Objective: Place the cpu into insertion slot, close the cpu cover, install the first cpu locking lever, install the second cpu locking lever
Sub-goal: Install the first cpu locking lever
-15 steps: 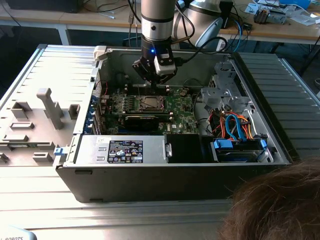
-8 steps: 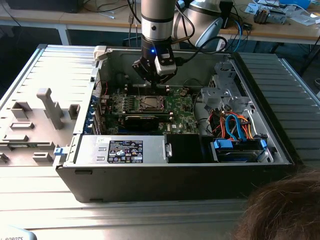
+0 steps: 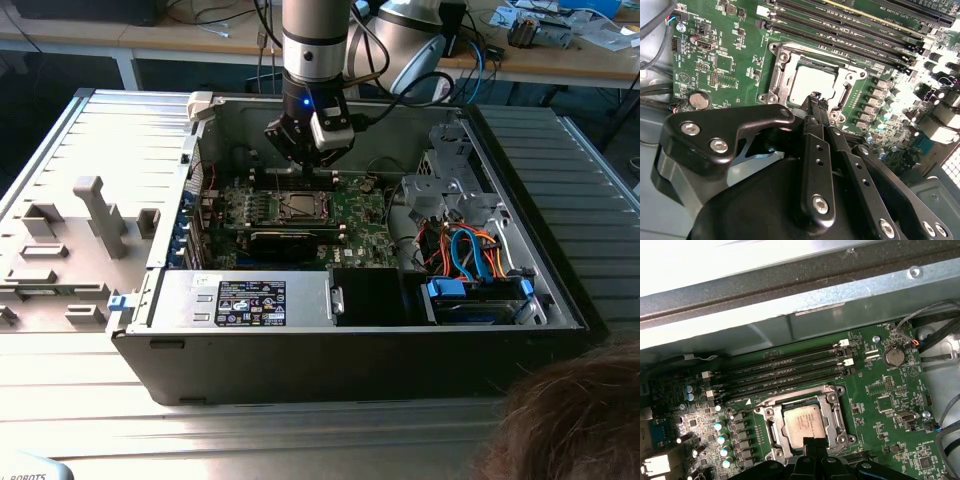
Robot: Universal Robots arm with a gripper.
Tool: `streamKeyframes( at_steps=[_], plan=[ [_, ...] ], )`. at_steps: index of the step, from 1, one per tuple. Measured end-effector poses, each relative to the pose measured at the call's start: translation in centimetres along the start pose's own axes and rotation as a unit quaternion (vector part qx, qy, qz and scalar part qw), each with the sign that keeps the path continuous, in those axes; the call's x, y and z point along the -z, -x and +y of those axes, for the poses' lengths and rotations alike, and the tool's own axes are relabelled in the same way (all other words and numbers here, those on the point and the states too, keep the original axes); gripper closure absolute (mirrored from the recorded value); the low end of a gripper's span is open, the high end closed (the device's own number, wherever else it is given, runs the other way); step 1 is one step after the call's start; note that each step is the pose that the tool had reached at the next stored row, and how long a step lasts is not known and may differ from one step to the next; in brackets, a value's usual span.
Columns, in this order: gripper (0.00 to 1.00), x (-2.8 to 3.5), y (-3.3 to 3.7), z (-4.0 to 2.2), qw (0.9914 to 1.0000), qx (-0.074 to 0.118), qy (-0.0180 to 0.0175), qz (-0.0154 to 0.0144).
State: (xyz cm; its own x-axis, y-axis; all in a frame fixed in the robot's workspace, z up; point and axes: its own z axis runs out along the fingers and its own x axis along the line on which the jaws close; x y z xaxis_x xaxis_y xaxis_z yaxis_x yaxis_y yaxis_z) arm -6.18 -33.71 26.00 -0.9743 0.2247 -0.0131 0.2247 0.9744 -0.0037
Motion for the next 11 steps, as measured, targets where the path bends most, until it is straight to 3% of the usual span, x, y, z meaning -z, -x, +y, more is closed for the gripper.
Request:
streamKeyframes(
  at_steps=[11],
  plan=[
    [0.89, 0.00, 0.00, 0.00, 0.99984, 0.018, 0.0002, -0.0001]
  ],
)
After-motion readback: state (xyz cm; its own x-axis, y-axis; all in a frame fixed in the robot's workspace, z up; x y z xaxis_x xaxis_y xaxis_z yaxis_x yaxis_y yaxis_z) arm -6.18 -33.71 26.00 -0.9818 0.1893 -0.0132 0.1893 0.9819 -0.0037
